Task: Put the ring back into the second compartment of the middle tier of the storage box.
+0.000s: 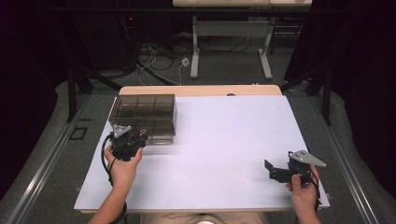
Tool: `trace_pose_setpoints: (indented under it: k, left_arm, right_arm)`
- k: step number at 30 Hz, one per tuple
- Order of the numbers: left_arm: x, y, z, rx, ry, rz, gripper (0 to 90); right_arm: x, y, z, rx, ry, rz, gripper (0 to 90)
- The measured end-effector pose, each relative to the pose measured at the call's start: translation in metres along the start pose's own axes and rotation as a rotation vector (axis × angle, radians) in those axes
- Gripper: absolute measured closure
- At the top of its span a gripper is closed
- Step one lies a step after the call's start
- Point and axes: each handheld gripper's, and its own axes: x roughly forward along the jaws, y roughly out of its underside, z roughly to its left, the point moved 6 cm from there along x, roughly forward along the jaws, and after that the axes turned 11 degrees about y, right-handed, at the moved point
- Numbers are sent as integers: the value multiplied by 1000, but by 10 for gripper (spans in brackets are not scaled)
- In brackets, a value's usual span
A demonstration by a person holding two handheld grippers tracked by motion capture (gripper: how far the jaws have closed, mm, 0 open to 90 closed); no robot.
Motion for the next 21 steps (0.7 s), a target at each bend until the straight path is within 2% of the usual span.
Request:
trace_pose_setpoints:
  k: [2,7,21]
  left_arm:
    - [2,-1,1,-7,0,0,681]
    - [5,-4,4,-9,-3,-1,681]
    - [13,-8,14,-8,-22,-1,681]
  right_arm:
    - [1,-1,1,3,0,-14,0]
    - [0,0,0,-2,2,3,0]
    - [1,1,2,-6,-5,2,0]
